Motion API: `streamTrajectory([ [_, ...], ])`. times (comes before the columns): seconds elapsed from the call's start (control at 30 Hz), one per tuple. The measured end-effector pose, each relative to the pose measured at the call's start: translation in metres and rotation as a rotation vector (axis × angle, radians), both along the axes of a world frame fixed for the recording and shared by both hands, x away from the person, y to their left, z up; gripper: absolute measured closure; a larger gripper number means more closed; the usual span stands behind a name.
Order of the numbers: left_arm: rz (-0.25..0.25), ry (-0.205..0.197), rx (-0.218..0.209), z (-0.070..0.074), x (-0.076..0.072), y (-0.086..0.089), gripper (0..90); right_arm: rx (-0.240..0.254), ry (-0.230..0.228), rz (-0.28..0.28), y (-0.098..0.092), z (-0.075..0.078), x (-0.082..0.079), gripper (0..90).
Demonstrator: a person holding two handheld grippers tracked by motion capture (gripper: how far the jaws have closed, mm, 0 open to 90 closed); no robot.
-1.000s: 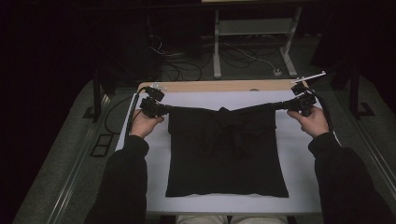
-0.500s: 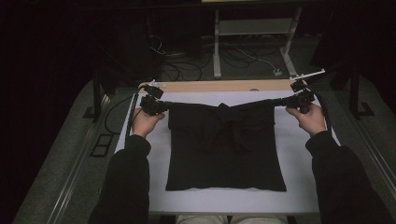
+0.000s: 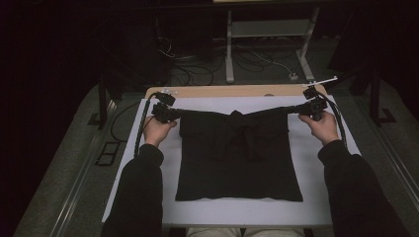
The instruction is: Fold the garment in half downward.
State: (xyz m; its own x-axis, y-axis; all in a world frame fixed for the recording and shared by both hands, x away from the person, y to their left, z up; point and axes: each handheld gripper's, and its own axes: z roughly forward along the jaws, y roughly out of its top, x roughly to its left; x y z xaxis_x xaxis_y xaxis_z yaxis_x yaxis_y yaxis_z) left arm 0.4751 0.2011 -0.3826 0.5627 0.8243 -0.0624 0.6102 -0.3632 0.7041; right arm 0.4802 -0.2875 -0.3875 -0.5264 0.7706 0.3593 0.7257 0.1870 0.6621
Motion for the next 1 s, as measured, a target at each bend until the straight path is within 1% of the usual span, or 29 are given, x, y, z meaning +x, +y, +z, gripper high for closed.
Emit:
streamTrajectory([
  [0.07, 0.009, 0.006, -0.006, -0.005, 0.002, 0.000, 85.9, 0.001, 0.005, -0.008, 0.001, -0.004, 0.002, 84.9],
  [0.17, 0.016, 0.009, 0.001, -0.013, 0.003, -0.001, 85.9, 0.003, 0.010, -0.010, 0.002, -0.009, 0.004, 84.9],
  [0.27, 0.029, 0.023, -0.001, -0.021, 0.004, 0.001, 85.8, 0.004, 0.019, -0.010, 0.002, -0.014, 0.005, 84.9],
  [0.33, 0.039, 0.030, -0.014, -0.025, 0.005, 0.002, 85.9, 0.002, 0.025, -0.016, 0.002, -0.018, 0.007, 84.9],
  [0.43, 0.045, 0.037, -0.019, -0.029, 0.005, 0.003, 85.8, 0.012, 0.037, -0.027, 0.002, -0.022, 0.009, 84.8],
  [0.57, 0.048, 0.042, -0.014, -0.032, 0.007, 0.003, 85.7, 0.009, 0.050, -0.035, 0.002, -0.028, 0.012, 84.8],
  [0.63, 0.056, 0.042, -0.024, -0.033, 0.007, 0.002, 85.2, 0.006, 0.061, -0.038, 0.002, -0.031, 0.013, 84.7],
  [0.7, 0.056, 0.042, -0.022, -0.034, 0.008, 0.002, 85.2, 0.011, 0.070, -0.044, 0.002, -0.034, 0.014, 84.7],
  [0.77, 0.063, 0.048, -0.025, -0.035, 0.009, 0.002, 85.2, 0.005, 0.078, -0.050, 0.002, -0.037, 0.016, 84.7],
  [0.93, 0.065, 0.068, -0.021, -0.038, 0.010, 0.002, 84.5, 0.009, 0.090, -0.062, 0.003, -0.043, 0.019, 84.7],
  [1.0, 0.053, 0.057, -0.016, -0.038, 0.009, 0.002, 84.6, 0.014, 0.093, -0.062, 0.003, -0.045, 0.019, 84.5],
])
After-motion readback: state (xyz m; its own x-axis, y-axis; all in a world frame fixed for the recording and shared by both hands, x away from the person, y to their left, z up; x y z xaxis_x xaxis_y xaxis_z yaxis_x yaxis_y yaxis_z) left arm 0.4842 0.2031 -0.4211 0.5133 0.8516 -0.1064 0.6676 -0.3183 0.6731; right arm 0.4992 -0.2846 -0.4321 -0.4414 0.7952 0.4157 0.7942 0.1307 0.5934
